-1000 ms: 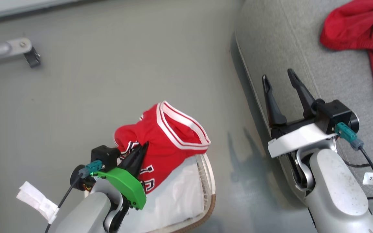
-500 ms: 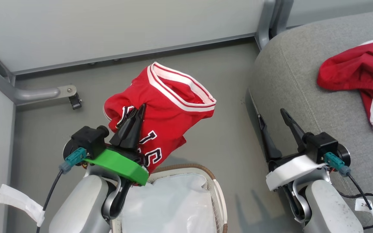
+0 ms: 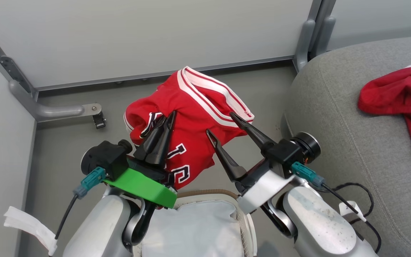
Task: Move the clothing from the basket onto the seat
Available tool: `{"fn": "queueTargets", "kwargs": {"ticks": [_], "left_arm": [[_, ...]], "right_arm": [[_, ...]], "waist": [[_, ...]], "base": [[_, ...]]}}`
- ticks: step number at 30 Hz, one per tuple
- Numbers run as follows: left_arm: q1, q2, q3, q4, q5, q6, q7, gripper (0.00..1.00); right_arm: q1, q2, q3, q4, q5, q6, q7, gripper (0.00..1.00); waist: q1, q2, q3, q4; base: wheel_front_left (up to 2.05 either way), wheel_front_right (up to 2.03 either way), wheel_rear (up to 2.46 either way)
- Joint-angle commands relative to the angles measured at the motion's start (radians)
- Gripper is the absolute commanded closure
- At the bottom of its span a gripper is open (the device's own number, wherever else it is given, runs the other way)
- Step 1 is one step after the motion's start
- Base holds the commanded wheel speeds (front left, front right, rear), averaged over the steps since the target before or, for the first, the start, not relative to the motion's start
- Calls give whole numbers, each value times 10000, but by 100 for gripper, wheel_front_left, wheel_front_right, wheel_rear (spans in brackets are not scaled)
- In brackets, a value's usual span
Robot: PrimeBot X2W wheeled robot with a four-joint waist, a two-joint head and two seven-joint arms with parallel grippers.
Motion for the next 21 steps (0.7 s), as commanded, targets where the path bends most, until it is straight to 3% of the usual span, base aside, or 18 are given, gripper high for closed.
{"fn": "queueTargets", "kwargs": {"ticks": [1, 7, 13, 21], "left_arm": [[103, -45, -43, -89, 32, -26, -7, 100], [117, -119, -472, -227, -62, -26, -5, 100], [-99, -58, -1077, -332, -248, -26, -7, 100], [-263, 18, -1572, -441, -476, -26, -7, 100]], "right_arm": [[-233, -56, 146, 147, 146, -14, -46, 0], [-1220, -53, 854, 1417, 800, -14, -46, 0], [-1890, -288, 2285, 2398, 2319, -14, -36, 0], [-2572, -627, 3742, 2405, 3861, -14, -36, 0]], "waist": [[1, -1, 0, 65], [1, -1, -40, 324], [1, -1, -9, 584], [1, -1, 23, 817]], "base": [[0, 0, 0], [0, 0, 0], [0, 0, 0], [0, 0, 0]]}}
